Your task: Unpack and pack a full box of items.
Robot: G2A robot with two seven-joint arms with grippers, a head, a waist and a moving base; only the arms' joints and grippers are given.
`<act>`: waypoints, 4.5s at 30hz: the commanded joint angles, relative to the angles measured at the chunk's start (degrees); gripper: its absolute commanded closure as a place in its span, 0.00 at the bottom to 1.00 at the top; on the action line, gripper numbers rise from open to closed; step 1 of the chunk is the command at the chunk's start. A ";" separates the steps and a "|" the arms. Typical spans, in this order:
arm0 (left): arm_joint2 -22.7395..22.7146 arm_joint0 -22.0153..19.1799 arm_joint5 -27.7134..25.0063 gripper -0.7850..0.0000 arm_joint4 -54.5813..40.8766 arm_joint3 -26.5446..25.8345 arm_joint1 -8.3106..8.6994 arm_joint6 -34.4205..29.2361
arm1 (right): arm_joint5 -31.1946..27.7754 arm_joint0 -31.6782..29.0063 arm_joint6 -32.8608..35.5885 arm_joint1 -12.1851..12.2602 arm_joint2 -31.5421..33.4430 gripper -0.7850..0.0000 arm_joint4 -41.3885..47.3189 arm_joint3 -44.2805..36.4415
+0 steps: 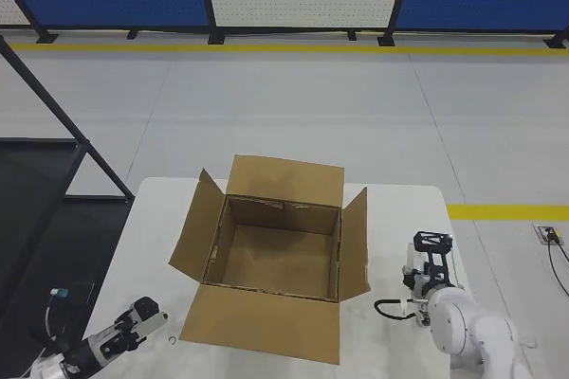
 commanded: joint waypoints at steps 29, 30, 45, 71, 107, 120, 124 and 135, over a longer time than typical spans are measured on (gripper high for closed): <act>-6.47 11.45 -6.93 0.00 -8.50 1.75 -1.69 9.04 | -1.01 38.50 7.68 -8.96 -50.94 1.00 -2.44 11.82; -6.51 11.54 -6.95 0.00 -8.49 1.70 -1.70 9.04 | -1.01 38.50 7.68 -8.96 -50.94 1.00 -2.44 11.82; -6.51 11.54 -6.95 0.00 -8.49 1.70 -1.70 9.04 | -8.29 41.65 3.33 -10.36 -47.68 1.00 6.79 24.64; -6.51 11.54 -6.95 0.00 -8.49 1.70 -1.70 9.04 | -17.62 60.78 -1.27 -25.35 -56.32 0.15 26.63 83.50; -6.51 11.54 -6.95 0.00 -8.49 1.70 -1.70 9.04 | 3.33 4.88 -5.89 -9.38 -23.96 0.00 -20.95 -20.15; -6.51 11.54 -6.95 0.00 -8.49 1.70 -1.70 9.04 | 3.62 -3.92 -1.17 -8.24 5.15 0.00 -3.34 -10.87; -6.51 11.54 -6.95 0.00 -8.49 1.70 -1.70 9.04 | -0.66 -1.84 -0.14 -7.72 8.85 0.13 -0.12 -0.39; -6.51 11.54 -6.95 0.00 -8.49 1.70 -1.70 9.04 | -10.92 3.68 2.40 -6.20 12.29 0.43 4.23 17.28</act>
